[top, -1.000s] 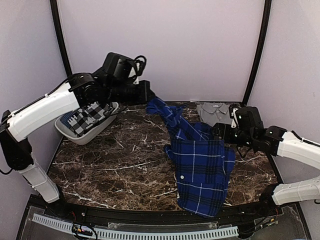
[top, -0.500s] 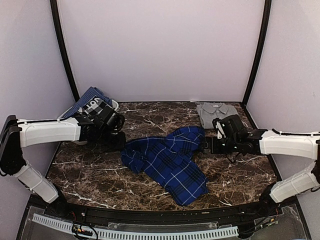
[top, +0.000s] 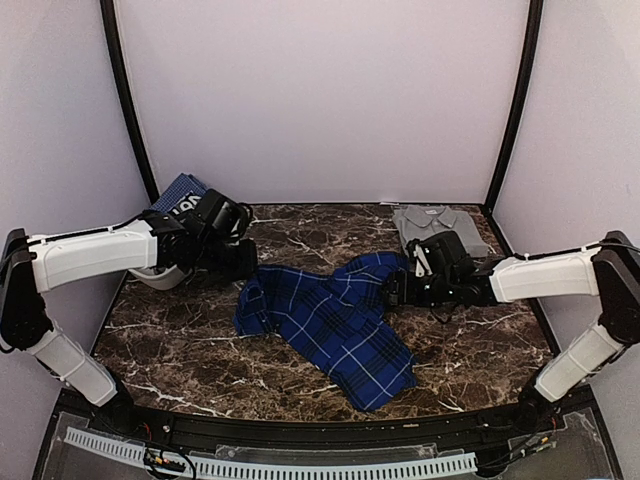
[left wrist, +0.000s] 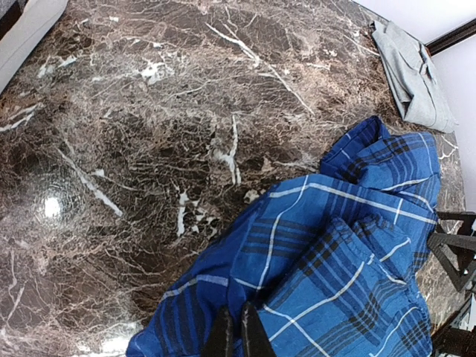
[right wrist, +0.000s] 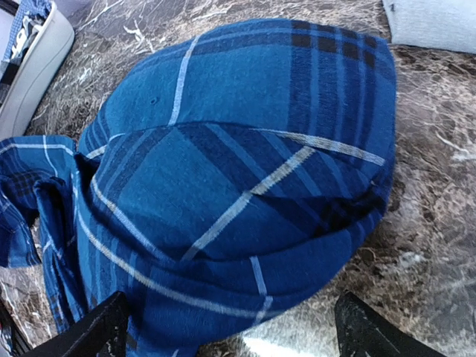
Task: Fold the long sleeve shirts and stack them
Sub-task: Flatten out the crumpled shirt at the center of the board.
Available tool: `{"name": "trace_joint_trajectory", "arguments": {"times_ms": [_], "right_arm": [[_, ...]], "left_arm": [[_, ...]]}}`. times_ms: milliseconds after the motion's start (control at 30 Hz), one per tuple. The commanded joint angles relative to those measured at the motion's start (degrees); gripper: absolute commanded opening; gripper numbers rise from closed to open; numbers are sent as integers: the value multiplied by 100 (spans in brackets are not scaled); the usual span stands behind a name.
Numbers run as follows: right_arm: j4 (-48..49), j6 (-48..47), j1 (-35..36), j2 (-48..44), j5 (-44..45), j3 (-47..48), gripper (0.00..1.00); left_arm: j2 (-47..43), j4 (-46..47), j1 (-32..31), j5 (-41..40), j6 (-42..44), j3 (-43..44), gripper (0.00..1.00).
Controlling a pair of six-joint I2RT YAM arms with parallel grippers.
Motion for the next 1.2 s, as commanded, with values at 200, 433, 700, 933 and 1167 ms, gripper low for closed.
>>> {"name": "trace_joint_trajectory", "arguments": {"times_ms": [200,433,700,933,1167], "right_arm": [[737,490,-52,536,-148,542,50],[-179,16,-84,253,586,1509,0],[-1228,-720,-132,-830,1219,2581,0],[-2125,-1248,-130,-1610,1623,3821,0],[-2463,-1443,12,-1361,1034,5011,0]], "left_arm": [[-216,-199,79,142,667,845,0],[-358,-279,79,429,1302,1835,0],[-904,-228,84,1084,1917,2617,0],[-1386,-550,79,185,2242,3164,0],[-1349,-923,181,-754,2239,3522,0]]}}
